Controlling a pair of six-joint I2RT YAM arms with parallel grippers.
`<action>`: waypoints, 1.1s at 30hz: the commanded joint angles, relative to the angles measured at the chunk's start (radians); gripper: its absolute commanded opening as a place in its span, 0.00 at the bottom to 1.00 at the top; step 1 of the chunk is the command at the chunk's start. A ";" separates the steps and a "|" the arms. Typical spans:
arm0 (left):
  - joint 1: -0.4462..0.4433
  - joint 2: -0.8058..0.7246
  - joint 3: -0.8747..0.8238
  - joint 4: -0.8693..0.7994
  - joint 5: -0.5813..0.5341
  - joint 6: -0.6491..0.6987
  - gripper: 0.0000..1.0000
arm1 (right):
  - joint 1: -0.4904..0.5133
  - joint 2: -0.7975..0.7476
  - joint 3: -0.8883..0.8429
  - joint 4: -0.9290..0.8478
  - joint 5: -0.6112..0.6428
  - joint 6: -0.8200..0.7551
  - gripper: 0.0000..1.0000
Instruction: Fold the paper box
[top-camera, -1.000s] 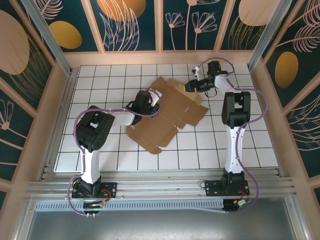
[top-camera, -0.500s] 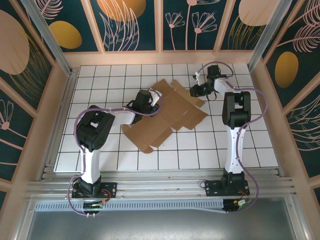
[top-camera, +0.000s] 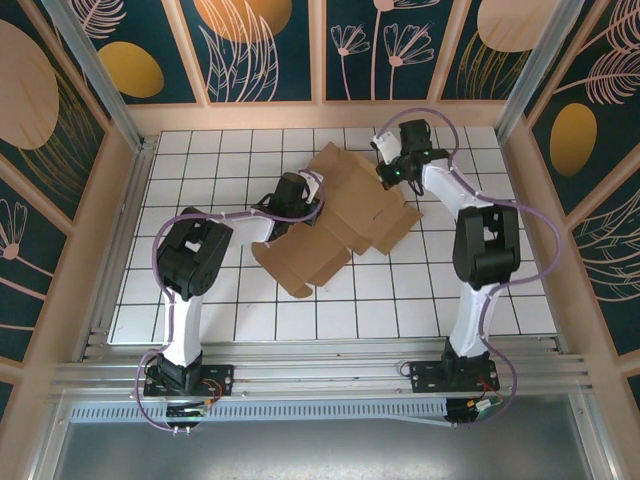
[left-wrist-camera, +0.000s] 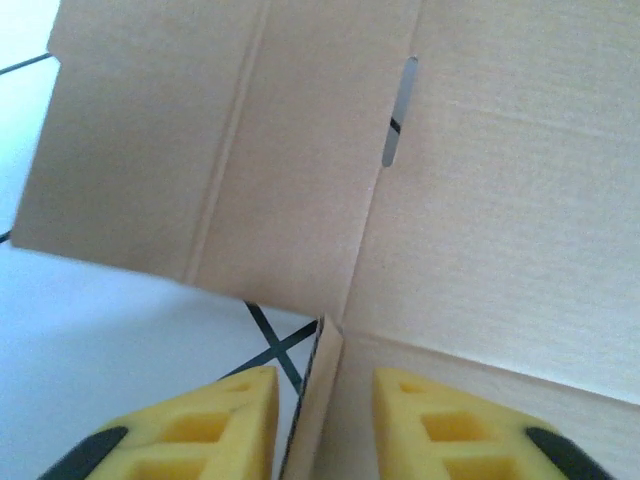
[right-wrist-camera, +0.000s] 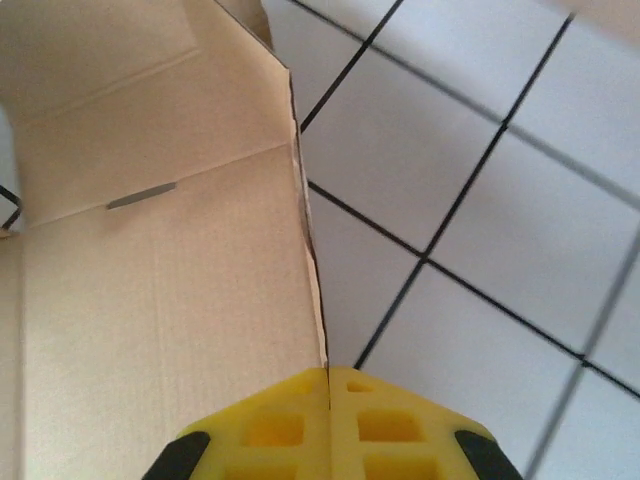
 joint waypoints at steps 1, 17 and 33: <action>-0.002 -0.142 -0.036 0.039 0.031 -0.138 0.42 | 0.070 -0.108 -0.089 0.160 0.301 -0.142 0.00; 0.231 -0.223 0.043 -0.183 0.365 0.222 0.57 | 0.228 -0.326 -0.304 0.481 0.593 -0.682 0.00; 0.259 0.240 0.611 -0.226 0.680 0.512 0.99 | 0.272 -0.400 -0.393 0.484 0.544 -0.709 0.00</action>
